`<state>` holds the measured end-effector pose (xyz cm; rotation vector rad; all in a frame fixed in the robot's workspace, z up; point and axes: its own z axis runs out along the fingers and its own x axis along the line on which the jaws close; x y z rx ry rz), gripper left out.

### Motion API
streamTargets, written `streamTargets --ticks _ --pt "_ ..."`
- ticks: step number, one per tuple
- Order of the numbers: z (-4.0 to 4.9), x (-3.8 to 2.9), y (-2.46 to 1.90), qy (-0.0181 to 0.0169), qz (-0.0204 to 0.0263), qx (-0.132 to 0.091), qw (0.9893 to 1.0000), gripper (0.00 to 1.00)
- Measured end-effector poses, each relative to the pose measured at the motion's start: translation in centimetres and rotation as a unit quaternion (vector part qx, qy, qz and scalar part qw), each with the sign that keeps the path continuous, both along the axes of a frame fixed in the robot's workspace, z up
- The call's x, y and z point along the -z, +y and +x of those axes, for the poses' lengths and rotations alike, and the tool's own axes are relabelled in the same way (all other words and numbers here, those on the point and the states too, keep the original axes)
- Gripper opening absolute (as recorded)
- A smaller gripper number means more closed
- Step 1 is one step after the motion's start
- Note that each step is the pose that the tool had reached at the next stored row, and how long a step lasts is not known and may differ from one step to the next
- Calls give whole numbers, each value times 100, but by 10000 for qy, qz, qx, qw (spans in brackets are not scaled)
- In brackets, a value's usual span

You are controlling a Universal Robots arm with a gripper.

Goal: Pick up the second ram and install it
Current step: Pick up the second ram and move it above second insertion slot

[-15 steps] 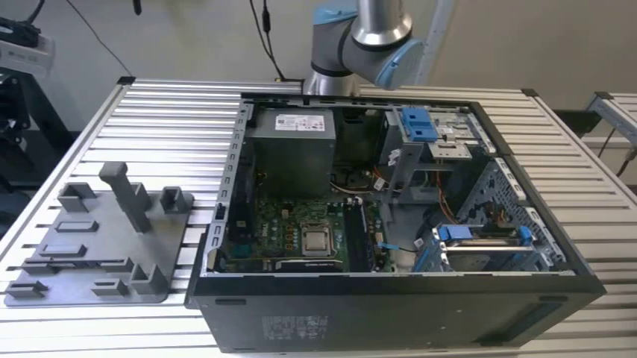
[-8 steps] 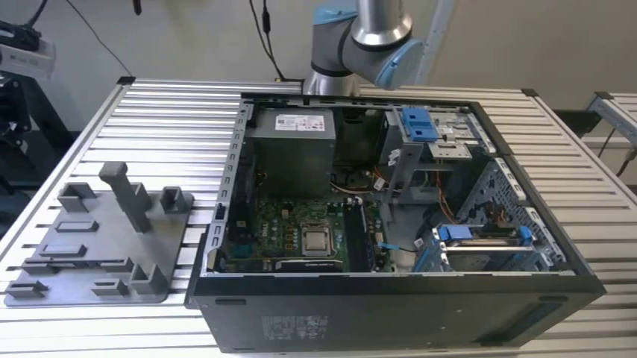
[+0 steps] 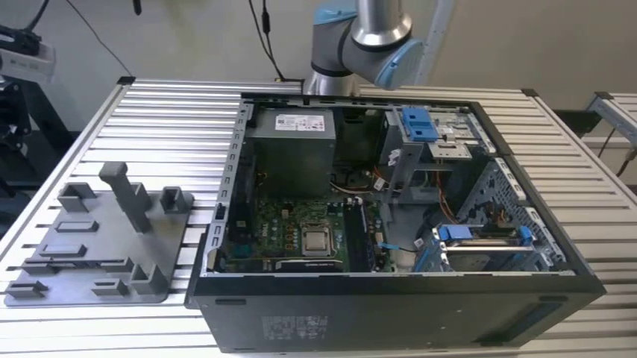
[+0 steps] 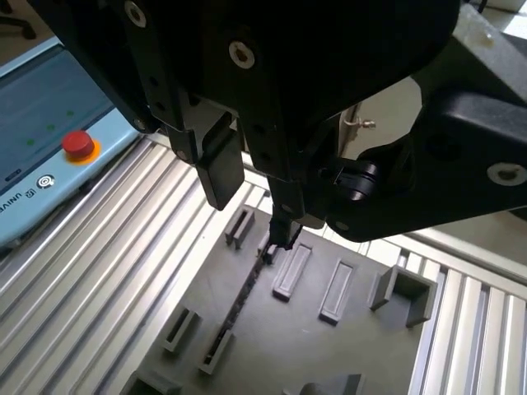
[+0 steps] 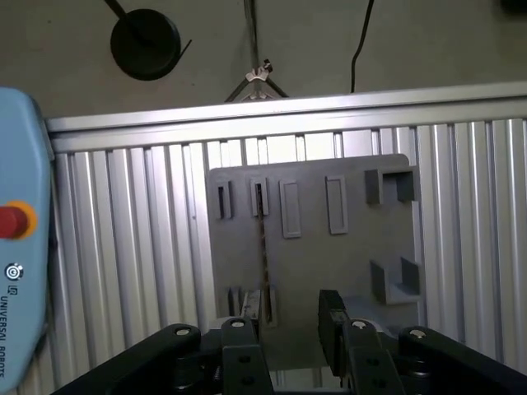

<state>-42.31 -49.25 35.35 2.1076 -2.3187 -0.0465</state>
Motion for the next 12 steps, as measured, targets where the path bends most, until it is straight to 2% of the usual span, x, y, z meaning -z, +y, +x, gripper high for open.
streamTargets --ticks 12 --pt "-17 42 0 0 0 1 10000 42"
